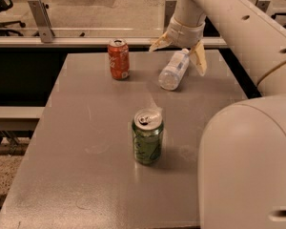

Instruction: Move blue plastic bottle near green can

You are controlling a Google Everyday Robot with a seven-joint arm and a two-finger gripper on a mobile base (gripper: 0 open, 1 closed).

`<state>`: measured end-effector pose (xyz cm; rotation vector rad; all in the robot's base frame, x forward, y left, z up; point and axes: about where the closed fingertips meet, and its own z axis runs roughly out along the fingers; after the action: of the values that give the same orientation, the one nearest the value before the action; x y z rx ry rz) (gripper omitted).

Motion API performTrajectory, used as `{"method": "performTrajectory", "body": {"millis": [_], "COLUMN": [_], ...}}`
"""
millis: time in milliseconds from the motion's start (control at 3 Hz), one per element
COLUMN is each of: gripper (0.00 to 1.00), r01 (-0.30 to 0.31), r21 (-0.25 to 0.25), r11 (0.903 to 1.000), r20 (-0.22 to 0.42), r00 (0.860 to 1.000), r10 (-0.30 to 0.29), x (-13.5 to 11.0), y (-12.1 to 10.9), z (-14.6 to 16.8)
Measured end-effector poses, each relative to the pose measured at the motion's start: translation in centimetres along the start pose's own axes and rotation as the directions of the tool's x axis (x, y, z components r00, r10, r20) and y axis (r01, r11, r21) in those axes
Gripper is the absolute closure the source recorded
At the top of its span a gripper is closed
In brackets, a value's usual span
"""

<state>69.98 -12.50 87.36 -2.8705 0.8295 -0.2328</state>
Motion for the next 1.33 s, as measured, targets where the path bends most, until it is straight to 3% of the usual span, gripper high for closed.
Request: {"method": "performTrajectory", "body": {"millis": [333,667,1000,1333], "gripper": [0.05,0.26,0.57,0.80], "r01": [0.032,0.044,0.039,0.029], "r21": [-0.018,-0.041,-0.050,-0.047], "r11": [0.9993,0.9982,0.9980,0.9985], "r20": [-0.001,-0.003,-0.012,-0.013], "r00": [0.999,0.999,0.999,0.999], "r10": [-0.032,-0.044,-0.040,-0.030], "x": [0.2,0.3,0.5,0.4], "y": [-0.4,-0.2,0.3,1.0], "z": [0.6,1.1,1.1,0.7]}}
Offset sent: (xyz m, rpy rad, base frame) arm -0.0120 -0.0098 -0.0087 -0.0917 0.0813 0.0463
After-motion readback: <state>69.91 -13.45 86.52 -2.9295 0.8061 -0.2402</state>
